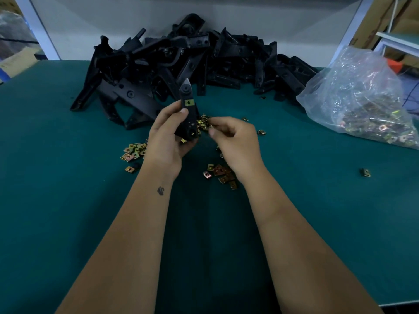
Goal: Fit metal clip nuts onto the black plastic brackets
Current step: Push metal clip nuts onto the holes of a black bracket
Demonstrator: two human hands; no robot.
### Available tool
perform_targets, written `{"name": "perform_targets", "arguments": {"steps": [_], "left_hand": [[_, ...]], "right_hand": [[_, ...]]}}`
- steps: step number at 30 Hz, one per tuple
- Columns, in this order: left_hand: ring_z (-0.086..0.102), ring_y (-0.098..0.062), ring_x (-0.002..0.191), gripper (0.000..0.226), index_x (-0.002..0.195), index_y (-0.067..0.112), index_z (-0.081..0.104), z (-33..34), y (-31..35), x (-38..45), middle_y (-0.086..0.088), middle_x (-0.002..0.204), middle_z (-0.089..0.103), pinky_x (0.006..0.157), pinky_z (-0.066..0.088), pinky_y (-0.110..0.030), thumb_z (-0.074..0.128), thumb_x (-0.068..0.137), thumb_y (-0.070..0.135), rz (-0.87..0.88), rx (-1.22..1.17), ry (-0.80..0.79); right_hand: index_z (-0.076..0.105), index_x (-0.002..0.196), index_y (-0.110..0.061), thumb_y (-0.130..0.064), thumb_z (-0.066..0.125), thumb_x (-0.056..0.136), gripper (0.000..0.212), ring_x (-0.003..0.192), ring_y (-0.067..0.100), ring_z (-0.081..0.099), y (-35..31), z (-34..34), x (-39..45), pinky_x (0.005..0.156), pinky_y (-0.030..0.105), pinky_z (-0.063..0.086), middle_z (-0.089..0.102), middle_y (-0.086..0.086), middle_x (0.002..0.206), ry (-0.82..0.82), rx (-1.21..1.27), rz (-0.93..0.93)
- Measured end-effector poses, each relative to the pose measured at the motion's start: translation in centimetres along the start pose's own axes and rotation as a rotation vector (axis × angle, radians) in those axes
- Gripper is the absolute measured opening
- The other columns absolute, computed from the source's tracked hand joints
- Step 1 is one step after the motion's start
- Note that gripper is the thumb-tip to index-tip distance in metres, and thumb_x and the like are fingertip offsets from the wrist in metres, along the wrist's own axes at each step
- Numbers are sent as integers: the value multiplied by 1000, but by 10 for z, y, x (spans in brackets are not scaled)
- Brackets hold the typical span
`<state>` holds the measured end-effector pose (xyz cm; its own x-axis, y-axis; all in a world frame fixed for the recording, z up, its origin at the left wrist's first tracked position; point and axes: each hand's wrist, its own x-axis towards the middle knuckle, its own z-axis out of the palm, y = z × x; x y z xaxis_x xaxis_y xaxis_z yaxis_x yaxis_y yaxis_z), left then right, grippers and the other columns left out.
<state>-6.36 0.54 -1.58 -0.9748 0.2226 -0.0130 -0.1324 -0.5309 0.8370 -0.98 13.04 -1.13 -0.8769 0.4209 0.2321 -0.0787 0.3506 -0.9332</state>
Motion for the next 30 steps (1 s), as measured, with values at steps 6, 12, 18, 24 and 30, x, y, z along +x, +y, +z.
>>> {"name": "perform_targets", "arguments": {"steps": [6,12,18,24,30], "left_hand": [[70,-17,94,11,97,20,69,7,-5,-1,-5,107,69,72,59,-37,60,96,15,-106,-49,-84],[65,-22,102,12,102,17,68,10,-9,-1,-6,104,71,73,59,-35,57,98,15,-160,-88,-103],[64,-23,101,23,105,17,69,9,-8,-3,-6,105,71,78,57,-35,49,97,11,-178,-121,-195],[64,-22,103,25,106,19,69,9,-8,-3,-4,104,71,79,57,-35,48,96,8,-161,-110,-209],[61,-24,105,28,106,17,69,10,-7,-4,-7,108,68,80,57,-35,47,96,5,-158,-137,-223]], "right_hand": [[74,91,-17,-3,67,90,15,75,8,70,-3,-11,1,71,17,53,76,3,86,55,455,143],[75,84,-14,-5,68,89,13,74,13,66,-5,-13,1,72,25,54,73,3,81,57,652,229],[68,86,-8,2,63,90,11,73,14,68,-10,-15,0,71,24,57,73,7,80,30,809,260],[63,81,-7,5,60,90,15,73,18,70,-9,-14,0,68,24,56,74,11,83,38,784,212],[75,87,-15,-4,63,92,17,71,9,59,-2,-14,2,70,22,50,68,-1,79,22,676,187]]}}
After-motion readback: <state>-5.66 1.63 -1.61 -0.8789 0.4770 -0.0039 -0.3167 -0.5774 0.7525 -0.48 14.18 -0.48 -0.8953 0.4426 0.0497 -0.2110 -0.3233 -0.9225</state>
